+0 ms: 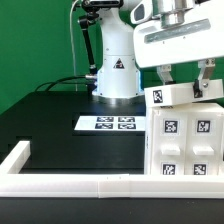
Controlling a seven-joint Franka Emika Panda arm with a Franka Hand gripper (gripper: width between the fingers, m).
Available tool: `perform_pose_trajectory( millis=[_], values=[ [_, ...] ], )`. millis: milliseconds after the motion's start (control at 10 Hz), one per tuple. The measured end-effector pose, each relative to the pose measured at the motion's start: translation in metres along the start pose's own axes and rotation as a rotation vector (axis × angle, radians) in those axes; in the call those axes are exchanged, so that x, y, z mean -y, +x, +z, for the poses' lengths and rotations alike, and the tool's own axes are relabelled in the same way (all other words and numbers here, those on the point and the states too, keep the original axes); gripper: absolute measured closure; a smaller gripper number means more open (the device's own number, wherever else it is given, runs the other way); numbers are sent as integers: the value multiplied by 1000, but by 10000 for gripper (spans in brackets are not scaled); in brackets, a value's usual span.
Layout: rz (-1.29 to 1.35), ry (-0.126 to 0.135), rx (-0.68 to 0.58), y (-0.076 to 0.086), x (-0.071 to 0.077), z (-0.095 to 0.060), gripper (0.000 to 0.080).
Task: Assemble cabinet
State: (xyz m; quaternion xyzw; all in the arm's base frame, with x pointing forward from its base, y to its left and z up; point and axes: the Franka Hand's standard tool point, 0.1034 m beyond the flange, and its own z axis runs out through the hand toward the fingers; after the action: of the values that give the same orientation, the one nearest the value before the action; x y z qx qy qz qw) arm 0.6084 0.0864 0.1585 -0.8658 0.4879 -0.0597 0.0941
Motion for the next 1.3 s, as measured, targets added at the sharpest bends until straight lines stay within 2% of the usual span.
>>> perform_pose_trajectory(
  millis=[300, 900, 1200, 1300],
  values=[
    [279, 13, 27, 0, 0, 0, 240],
    [769, 21, 88, 1, -1, 0, 240],
    [782, 21, 89, 1, -1, 1, 240],
    [755, 24, 89, 1, 0, 0, 72]
  ],
)
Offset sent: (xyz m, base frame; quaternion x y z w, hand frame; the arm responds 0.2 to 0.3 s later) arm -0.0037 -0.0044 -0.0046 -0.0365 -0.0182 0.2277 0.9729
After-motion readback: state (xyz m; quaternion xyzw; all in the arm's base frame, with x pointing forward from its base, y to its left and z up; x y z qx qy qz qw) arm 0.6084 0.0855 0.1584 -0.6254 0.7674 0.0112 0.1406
